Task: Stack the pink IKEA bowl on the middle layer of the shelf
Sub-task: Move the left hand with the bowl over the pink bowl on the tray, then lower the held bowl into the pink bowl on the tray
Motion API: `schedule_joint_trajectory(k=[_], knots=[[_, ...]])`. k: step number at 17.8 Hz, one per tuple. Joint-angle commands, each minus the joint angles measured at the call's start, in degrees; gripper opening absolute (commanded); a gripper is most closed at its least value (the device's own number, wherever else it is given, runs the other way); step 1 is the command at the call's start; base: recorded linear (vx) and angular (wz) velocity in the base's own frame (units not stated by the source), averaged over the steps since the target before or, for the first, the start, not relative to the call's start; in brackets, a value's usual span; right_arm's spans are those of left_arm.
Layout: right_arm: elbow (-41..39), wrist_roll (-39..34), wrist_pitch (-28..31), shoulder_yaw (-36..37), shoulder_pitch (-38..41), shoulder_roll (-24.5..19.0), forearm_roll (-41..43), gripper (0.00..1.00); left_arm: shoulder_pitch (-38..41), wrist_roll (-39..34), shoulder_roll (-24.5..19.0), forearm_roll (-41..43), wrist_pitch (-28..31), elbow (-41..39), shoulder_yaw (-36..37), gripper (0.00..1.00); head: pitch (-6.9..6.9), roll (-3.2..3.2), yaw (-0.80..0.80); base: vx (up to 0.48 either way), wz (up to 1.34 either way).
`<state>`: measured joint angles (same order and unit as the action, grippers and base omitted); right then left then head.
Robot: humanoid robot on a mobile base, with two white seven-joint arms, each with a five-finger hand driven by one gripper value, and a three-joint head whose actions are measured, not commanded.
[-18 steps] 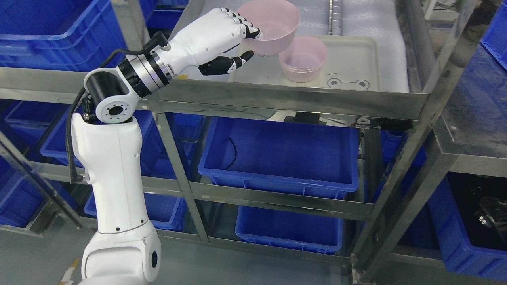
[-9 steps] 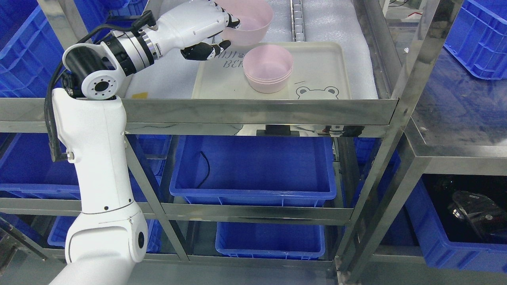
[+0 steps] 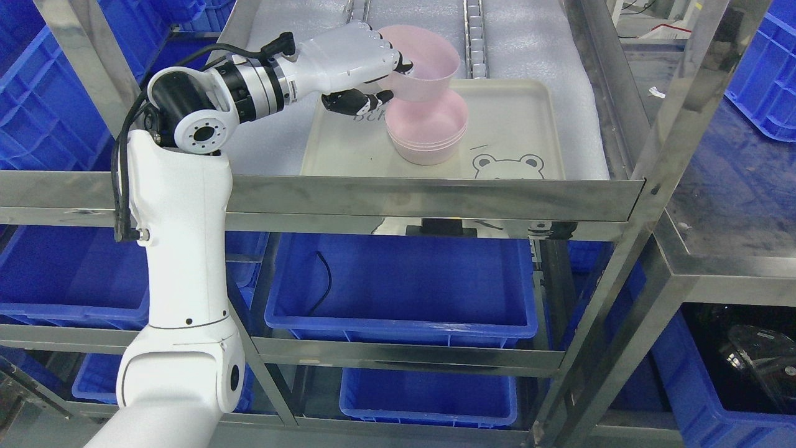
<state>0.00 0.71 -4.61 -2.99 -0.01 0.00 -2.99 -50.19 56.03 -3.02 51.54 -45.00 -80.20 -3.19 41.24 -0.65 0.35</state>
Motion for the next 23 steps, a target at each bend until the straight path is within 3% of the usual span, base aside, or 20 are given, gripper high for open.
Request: schedule_joint_trajectory(k=[1,15,18,21,23], knots=[[-1.0,0.3,0.0,0.0,0.3,1.0,0.0,1.0,0.1,-0.4,2.0,0.8,0.0,4.5,4.7,0.04,0.0,0.0,0.0,0.097,0.08],[-1.0,0.3,0.0,0.0,0.3,1.0,0.0,1.0,2.5,-0.1,2.0,-2.3,0.0,5.3,6.8,0.07,0.0,0.0,0.0,0.021,0.03],[-1.0,0.3,0.0,0.0,0.3,1.0,0.0,1.0,2.3,-0.3,2.0,-2.3,0.0,5.2,5.0,0.3,0.0,0.0,0.0,0.0,0.0],[-1.0,0.3,0.0,0.0,0.3,1.0,0.0,1.0,1.2,-0.3,2.0,-2.8,0.0,5.1,1.7,0.4,0.0,0.0,0.0,0.007,0.01],[-1.0,0.3,0.0,0.0,0.2,1.0,0.0,1.0,-1.1,-0.2,2.0,-5.6,0.0,5.1,0.5,0.42,0.0,0.0,0.0,0.0,0.0]])
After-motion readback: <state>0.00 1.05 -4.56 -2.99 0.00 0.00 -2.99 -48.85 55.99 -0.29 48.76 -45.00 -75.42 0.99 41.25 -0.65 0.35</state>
